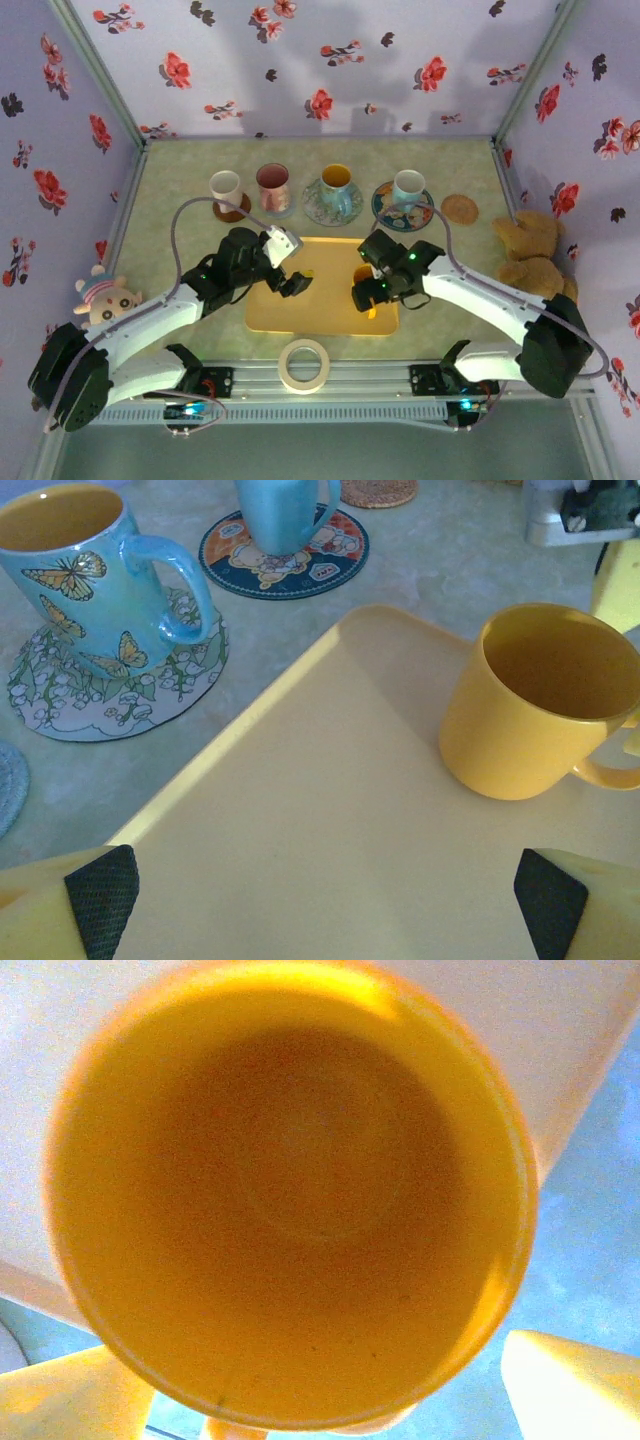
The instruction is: Place the cup by the coaster
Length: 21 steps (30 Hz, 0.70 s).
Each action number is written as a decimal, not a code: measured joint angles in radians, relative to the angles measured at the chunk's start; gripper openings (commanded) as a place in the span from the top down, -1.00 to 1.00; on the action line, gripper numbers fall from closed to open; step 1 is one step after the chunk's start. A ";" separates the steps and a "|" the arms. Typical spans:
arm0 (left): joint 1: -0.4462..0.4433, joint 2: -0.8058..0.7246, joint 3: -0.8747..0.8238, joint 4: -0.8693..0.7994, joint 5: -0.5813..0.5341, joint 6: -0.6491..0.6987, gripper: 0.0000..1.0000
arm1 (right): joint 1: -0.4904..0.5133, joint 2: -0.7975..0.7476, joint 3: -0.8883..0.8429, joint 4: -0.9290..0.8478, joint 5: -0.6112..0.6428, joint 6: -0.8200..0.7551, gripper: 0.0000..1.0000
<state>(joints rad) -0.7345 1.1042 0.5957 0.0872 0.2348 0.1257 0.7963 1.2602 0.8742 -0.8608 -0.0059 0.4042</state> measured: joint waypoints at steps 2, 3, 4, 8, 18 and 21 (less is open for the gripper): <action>0.000 0.000 0.000 0.004 0.000 0.000 -1.00 | 0.000 -0.003 -0.021 0.001 -0.004 0.020 -0.68; 0.000 0.000 0.000 0.004 0.000 0.000 -0.99 | 0.002 -0.003 -0.030 0.001 -0.006 0.026 -0.65; 0.000 -0.001 -0.001 0.005 0.000 0.000 -0.99 | 0.003 -0.003 -0.040 0.001 -0.010 0.034 -0.62; 0.000 -0.007 -0.007 0.005 0.006 0.000 -1.00 | 0.011 -0.002 -0.058 0.006 -0.019 0.055 -0.48; 0.000 -0.035 -0.025 -0.022 0.073 0.001 -1.00 | 0.029 0.036 -0.074 0.057 -0.019 0.088 -0.13; -0.002 -0.042 -0.027 -0.045 0.092 0.006 -1.00 | 0.031 0.036 -0.077 0.063 -0.014 0.095 -0.08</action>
<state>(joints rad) -0.7368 1.0626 0.5690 0.0425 0.3267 0.1322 0.8276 1.2961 0.7971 -0.7975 -0.0200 0.4992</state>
